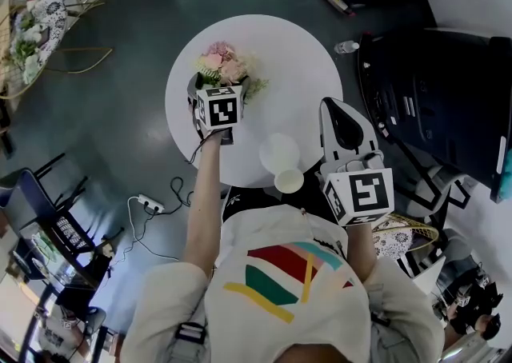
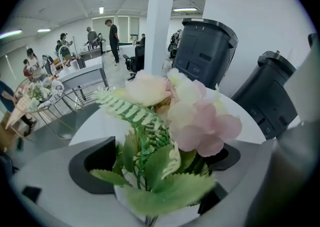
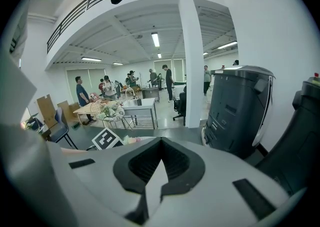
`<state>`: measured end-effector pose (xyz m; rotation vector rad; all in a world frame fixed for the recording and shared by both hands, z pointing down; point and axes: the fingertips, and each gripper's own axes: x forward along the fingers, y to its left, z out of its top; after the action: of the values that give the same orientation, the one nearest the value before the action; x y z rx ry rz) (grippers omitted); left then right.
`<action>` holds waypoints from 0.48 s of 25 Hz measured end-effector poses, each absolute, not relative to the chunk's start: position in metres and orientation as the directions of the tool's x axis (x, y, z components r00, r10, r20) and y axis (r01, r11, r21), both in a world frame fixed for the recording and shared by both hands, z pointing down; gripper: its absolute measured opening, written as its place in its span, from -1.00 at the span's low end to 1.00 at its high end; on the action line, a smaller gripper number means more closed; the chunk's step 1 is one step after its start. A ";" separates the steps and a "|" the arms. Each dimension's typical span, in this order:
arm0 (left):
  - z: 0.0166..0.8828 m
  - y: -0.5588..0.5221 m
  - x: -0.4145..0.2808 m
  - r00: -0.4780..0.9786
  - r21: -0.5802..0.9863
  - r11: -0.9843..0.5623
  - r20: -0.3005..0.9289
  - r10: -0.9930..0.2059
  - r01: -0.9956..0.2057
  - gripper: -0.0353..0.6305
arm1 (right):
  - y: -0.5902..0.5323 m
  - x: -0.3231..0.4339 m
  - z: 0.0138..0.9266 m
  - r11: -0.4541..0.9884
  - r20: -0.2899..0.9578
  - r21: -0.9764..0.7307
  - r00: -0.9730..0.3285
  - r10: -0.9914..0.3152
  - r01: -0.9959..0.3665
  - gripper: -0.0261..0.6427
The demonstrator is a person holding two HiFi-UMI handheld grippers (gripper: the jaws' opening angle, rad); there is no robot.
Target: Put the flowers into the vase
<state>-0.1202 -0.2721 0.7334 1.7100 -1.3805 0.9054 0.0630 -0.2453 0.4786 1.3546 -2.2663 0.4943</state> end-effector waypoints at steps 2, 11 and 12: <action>0.736 -0.272 -0.119 0.181 0.127 -0.149 0.879 -0.442 -0.981 0.74 | -0.244 0.063 0.479 0.459 0.551 -0.064 -0.415 -0.724 -0.886 -0.91; 0.734 -0.282 -0.112 0.229 0.127 -0.260 0.881 -0.415 -0.957 0.47 | -0.240 0.061 0.483 0.460 0.560 -0.058 -0.411 -0.720 -0.886 -0.91; 0.733 -0.281 -0.111 0.240 0.138 -0.260 0.879 -0.412 -0.956 0.40 | -0.239 0.061 0.483 0.461 0.560 -0.060 -0.412 -0.718 -0.885 -0.91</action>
<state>-0.1107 -0.2815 0.7331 1.8014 -1.2597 0.9677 0.0606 -0.2385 0.4830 1.3381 -2.2532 0.4845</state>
